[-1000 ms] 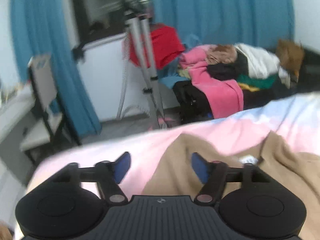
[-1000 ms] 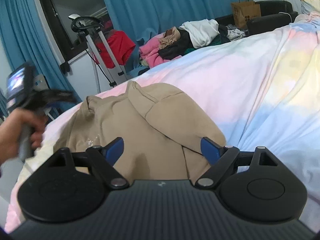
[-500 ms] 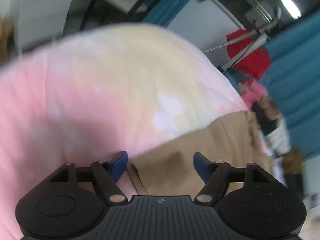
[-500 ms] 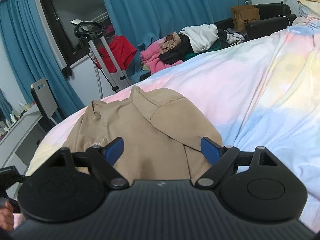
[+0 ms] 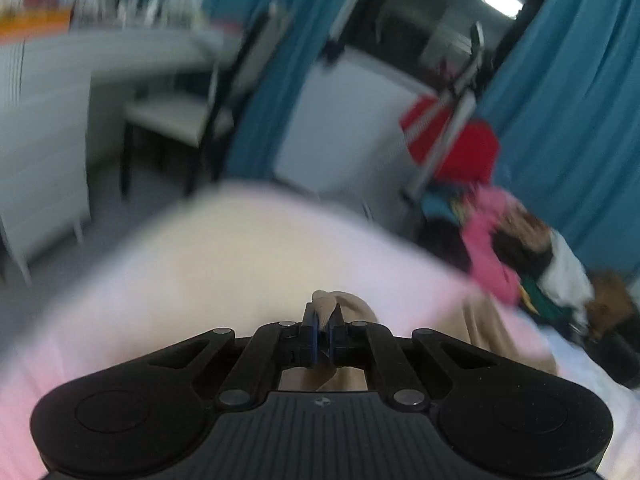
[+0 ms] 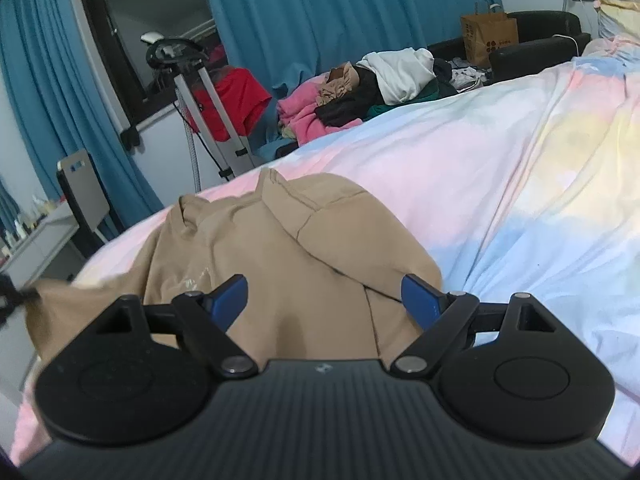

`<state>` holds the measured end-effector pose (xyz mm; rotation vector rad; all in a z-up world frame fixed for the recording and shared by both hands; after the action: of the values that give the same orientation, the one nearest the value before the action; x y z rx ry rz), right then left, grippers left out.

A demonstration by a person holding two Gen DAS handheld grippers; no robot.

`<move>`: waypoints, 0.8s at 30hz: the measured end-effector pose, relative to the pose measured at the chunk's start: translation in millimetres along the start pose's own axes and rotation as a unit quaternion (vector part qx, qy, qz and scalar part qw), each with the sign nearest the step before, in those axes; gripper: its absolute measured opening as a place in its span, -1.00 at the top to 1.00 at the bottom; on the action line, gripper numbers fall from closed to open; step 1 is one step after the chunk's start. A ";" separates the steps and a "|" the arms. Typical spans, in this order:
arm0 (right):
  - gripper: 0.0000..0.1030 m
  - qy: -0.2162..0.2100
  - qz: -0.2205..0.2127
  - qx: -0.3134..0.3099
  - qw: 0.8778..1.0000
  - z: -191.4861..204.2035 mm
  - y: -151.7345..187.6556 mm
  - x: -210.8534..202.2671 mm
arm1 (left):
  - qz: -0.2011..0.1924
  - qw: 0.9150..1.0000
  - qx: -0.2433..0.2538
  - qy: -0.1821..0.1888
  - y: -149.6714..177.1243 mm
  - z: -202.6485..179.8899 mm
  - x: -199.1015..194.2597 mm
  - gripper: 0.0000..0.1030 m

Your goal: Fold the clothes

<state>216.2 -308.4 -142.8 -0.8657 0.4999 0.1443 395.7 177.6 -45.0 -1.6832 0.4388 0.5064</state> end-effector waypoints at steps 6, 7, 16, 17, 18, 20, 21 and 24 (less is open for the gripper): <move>-0.65 0.011 -0.017 0.006 1.000 -4.7 -9.2 4.7 | -0.020 0.987 0.094 -0.132 -87.0 8.8 42.7 0.91; -0.65 0.014 -0.019 0.003 1.000 -4.8 -10.4 6.9 | -0.015 0.983 0.105 -0.150 -91.8 6.4 55.8 0.91; -0.65 0.009 -0.027 -0.016 0.999 -4.1 -11.8 20.0 | 0.015 0.981 0.158 -0.112 -29.4 -33.6 120.1 0.42; -0.65 0.007 -0.027 -0.017 0.999 -3.7 -11.7 20.9 | 0.014 0.982 0.161 -0.101 -24.9 -39.8 111.6 0.32; -0.65 0.004 -0.027 -0.018 0.999 -2.4 -12.5 20.5 | 0.010 0.982 0.165 -0.095 -21.1 -46.2 100.5 0.05; -0.65 -0.003 -0.029 -0.019 0.999 -1.0 -15.5 17.2 | 0.004 0.981 0.173 -0.084 -13.6 -58.9 78.2 -0.26; -0.65 -0.007 -0.030 -0.018 0.999 -0.7 -16.9 14.8 | -0.001 0.981 0.178 -0.076 -9.7 -66.0 64.7 -0.38; -0.65 -0.014 -0.030 -0.010 0.999 -4.2 -24.2 6.6 | -0.019 0.979 0.197 -0.040 7.9 -91.3 4.6 -0.58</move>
<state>228.2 -327.7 -131.5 -0.8961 0.4463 0.1065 403.1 86.2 -41.1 -1.2826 0.4154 0.4255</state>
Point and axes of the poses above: each gripper's, at about its wrist camera, not at the fingertips, and x roughly the way its jaws point, z to its left, y to its underside, the point moved 10 cm from there along x, roughly the way its jaws point, and after that the axes turned 13 degrees about x, right-handed, at the moved point
